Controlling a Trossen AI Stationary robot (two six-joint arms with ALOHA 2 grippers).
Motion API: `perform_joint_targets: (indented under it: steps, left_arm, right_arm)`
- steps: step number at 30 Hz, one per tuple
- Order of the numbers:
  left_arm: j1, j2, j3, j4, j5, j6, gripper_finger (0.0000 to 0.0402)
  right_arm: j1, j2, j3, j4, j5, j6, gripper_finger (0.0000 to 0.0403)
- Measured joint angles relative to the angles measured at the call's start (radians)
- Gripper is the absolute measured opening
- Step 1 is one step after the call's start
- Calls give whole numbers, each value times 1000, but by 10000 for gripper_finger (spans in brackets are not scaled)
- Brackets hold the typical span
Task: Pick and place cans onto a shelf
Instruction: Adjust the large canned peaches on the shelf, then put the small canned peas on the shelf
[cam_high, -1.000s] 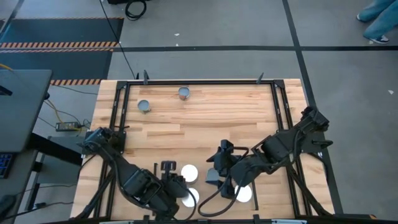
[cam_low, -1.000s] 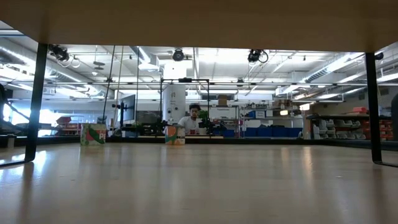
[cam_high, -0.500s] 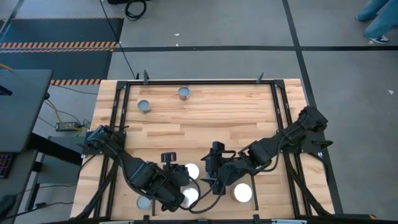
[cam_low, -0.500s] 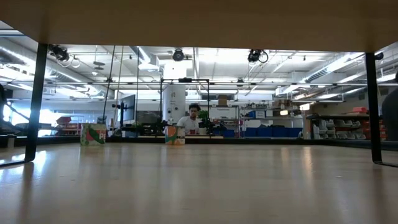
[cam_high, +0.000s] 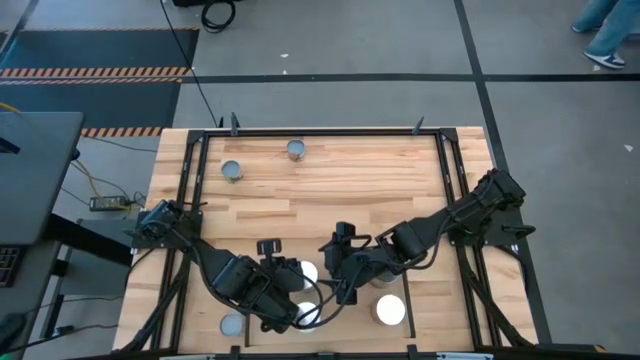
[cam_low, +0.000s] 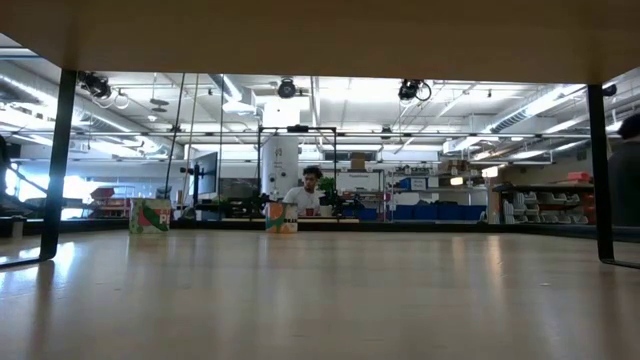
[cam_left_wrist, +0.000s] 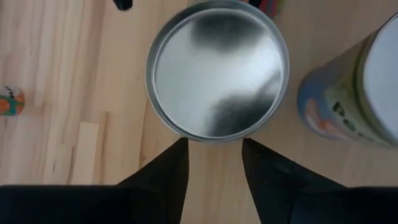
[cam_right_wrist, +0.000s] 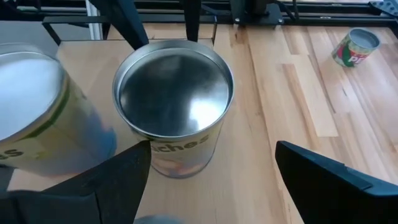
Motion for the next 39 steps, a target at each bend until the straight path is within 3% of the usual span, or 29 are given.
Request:
perform_joint_targets:
  steps: [9,14,18,25,32,39]
  left_arm:
    - [0,0,0,-44,3,-18,156]
    - [0,-29,-1,-50,7,-19,156]
    - [0,-95,-1,-51,-3,-26,156]
    - [9,-207,-1,-51,-68,-26,156]
    - [23,-277,0,-49,-167,-53,156]
    - [31,-284,0,-47,-169,-55,156]
  right_arm:
    - [-4,-2,0,-1,-7,0,352]
    - [4,-31,0,-20,-88,56,352]
    - [9,-51,3,-111,-131,112,352]
    - [-2,-34,158,-378,-170,203,352]
    - [-21,-24,168,-425,-184,196,352]
    - [-26,11,165,-436,-189,148,352]
